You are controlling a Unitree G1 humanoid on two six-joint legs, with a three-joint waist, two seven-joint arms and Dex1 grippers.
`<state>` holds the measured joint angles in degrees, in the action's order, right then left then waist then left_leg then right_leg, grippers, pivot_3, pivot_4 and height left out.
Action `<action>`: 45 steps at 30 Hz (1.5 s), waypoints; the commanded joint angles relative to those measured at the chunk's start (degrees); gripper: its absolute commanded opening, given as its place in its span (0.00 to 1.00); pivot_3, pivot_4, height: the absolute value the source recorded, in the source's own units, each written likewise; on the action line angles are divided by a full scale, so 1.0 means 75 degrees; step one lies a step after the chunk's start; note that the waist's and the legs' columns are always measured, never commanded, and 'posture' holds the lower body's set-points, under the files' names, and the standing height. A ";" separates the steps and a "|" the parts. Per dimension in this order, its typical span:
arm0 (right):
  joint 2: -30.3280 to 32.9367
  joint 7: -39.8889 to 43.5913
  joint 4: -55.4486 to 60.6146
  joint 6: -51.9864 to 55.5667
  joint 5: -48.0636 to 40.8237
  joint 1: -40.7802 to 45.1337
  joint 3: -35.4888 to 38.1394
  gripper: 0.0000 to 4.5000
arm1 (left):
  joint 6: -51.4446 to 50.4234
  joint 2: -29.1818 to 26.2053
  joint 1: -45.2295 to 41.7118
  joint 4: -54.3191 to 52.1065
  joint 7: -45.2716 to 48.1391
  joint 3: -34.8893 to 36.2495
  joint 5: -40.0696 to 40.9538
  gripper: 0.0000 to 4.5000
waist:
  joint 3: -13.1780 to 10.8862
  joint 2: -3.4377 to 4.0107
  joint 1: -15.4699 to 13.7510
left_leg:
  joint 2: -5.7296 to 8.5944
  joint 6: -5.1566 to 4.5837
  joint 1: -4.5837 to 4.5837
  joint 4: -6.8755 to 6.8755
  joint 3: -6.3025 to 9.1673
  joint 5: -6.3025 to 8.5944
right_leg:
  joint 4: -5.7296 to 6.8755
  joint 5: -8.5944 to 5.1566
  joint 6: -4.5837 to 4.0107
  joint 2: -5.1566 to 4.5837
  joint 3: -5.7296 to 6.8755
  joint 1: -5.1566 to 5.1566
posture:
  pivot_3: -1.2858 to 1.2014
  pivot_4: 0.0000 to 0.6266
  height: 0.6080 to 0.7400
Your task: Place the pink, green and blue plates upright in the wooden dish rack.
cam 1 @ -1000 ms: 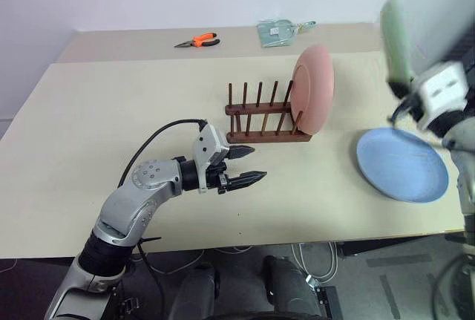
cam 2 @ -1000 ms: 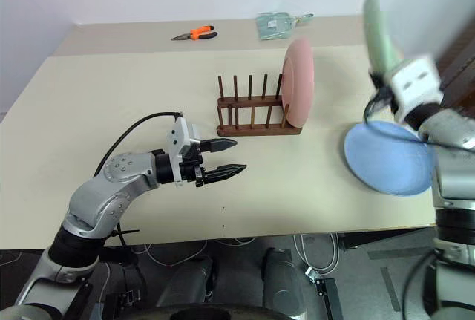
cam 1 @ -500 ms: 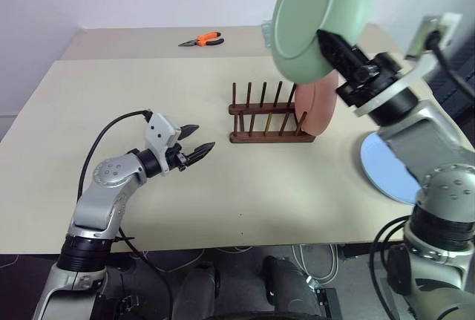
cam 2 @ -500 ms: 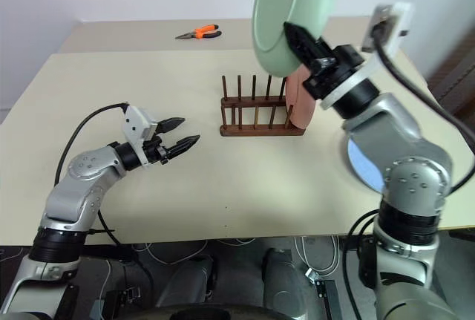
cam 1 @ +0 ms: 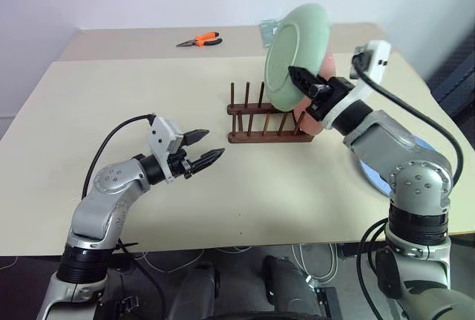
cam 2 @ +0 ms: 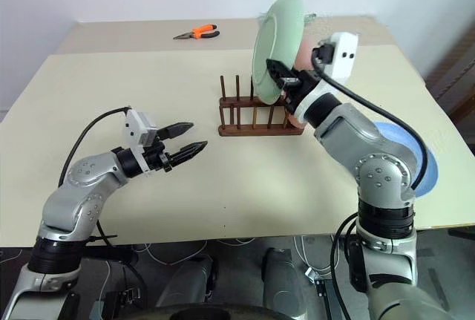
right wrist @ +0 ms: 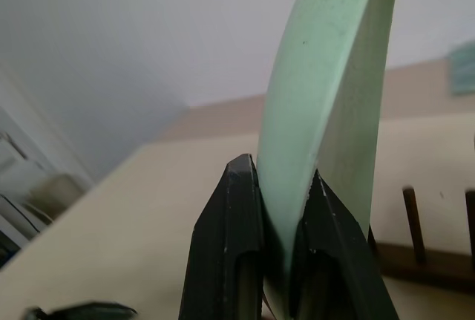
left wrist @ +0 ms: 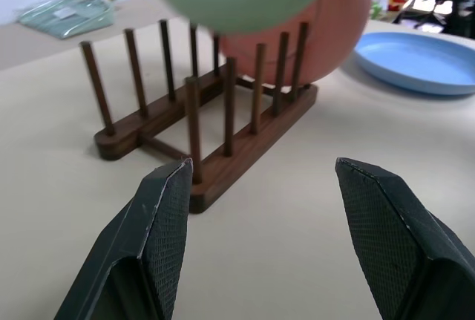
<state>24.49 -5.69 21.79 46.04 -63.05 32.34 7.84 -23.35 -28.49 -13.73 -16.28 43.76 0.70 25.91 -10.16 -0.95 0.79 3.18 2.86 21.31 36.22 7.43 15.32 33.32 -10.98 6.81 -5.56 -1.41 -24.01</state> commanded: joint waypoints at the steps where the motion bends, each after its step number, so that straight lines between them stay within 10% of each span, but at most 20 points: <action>1: 0.0053 0.0191 0.0035 0.0125 0.0308 0.0113 -0.0055 0.19 | 0.0009 0.0037 0.0006 -0.0258 0.0011 -0.0024 0.0090 0.70 | 0.0000 0.0000 -0.0002 | 0.0000 0.0000 0.0000 0.0000 0.0000 0.0000 | 0.0000 0.0000 0.0000 0.0000 0.0000 0.0000 | 0.52 0.24 1.00; 8: 0.0792 0.1080 0.0329 -0.0324 0.2067 0.0380 -0.0496 0.90 | 0.0023 0.0088 -0.0034 -0.0222 0.0031 -0.0142 0.0051 0.70 | -0.0001 0.0001 -0.0006 | 0.0000 0.0000 0.0001 0.0001 -0.0002 0.0000 | -0.0001 -0.0001 0.0000 0.0000 0.0000 0.0000 | 0.52 0.24 1.00; 15: 0.2492 0.2938 0.0695 -0.0926 0.2063 0.0023 0.1393 0.90 | 0.0031 0.0076 -0.0084 -0.0150 0.0158 -0.0304 0.0055 0.70 | 0.0000 -0.0005 -0.0032 | 0.0001 0.0000 0.0008 0.0001 -0.0002 0.0000 | -0.0011 0.0003 0.0009 0.0000 0.0001 0.0001 | 0.52 0.24 1.00; 20: 0.3830 0.4620 0.0607 -0.0664 0.2657 -0.2918 0.3250 0.90 | 0.0154 0.0116 -0.0196 0.0145 0.0478 -0.0501 -0.0014 0.70 | 0.0012 -0.0023 -0.0212 | 0.0000 -0.0008 0.0000 0.0003 -0.0001 0.0005 | -0.0029 -0.0007 -0.0003 -0.0001 0.0007 0.0029 | 0.52 0.24 1.00; 24: 0.3947 0.4776 0.1041 -0.0738 0.3829 -0.5087 0.2388 0.90 | 0.0316 0.0168 -0.0344 0.0435 0.0746 -0.0734 -0.0146 0.70 | 0.0017 -0.0012 -0.0158 | -0.0004 -0.0010 -0.0009 0.0006 -0.0015 0.0006 | -0.0020 -0.0008 -0.0004 -0.0002 0.0001 0.0034 | 0.52 0.24 1.00; 30: 0.3312 0.3262 -0.0001 -0.0872 0.5968 -0.5197 0.0593 0.90 | 0.0333 0.0345 -0.0451 0.0432 0.0889 -0.0945 -0.0176 0.70 | 0.0022 0.0001 -0.0029 | -0.0011 -0.0009 -0.0007 0.0003 -0.0034 0.0006 | -0.0015 -0.0019 0.0011 -0.0001 -0.0007 0.0035 | 0.52 0.24 1.00; 33: 0.3074 0.3060 -0.0425 -0.1033 0.6437 -0.5101 0.0382 0.72 | 0.0256 0.0389 -0.0449 0.0319 0.0875 -0.0982 -0.0159 0.70 | 0.0022 0.0000 -0.0037 | -0.0008 -0.0009 -0.0005 0.0007 -0.0033 0.0006 | -0.0019 -0.0004 -0.0010 -0.0002 -0.0008 0.0017 | 0.52 0.24 1.00; 39: 0.2756 0.3134 -0.0512 -0.0875 0.6458 -0.4719 0.0739 0.03 | 0.0182 0.0355 -0.0423 0.0195 0.0851 -0.1004 -0.0155 0.70 | 0.0023 -0.0001 -0.0059 | -0.0004 -0.0009 -0.0004 0.0012 -0.0029 0.0006 | -0.0020 -0.0005 -0.0006 -0.0003 -0.0008 0.0021 | 0.52 0.24 1.00; 45: 0.2461 0.3225 -0.0041 -0.1752 0.6182 -0.3447 0.1609 0.00 | 0.0301 0.0265 -0.0394 0.0325 0.0742 -0.0843 -0.0257 0.70 | 0.0018 0.0011 0.0000 | -0.0006 -0.0009 -0.0007 0.0008 -0.0029 0.0006 | -0.0016 -0.0006 -0.0002 -0.0002 -0.0007 0.0018 | 0.52 0.24 1.00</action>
<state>42.70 18.40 17.60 36.80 -15.79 3.04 16.07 -22.04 -25.99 -16.47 -12.57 49.58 -7.09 24.22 -10.02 -0.87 0.78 3.13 2.80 21.25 36.27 7.21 15.36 33.20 -11.03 6.80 -5.57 -1.47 -23.88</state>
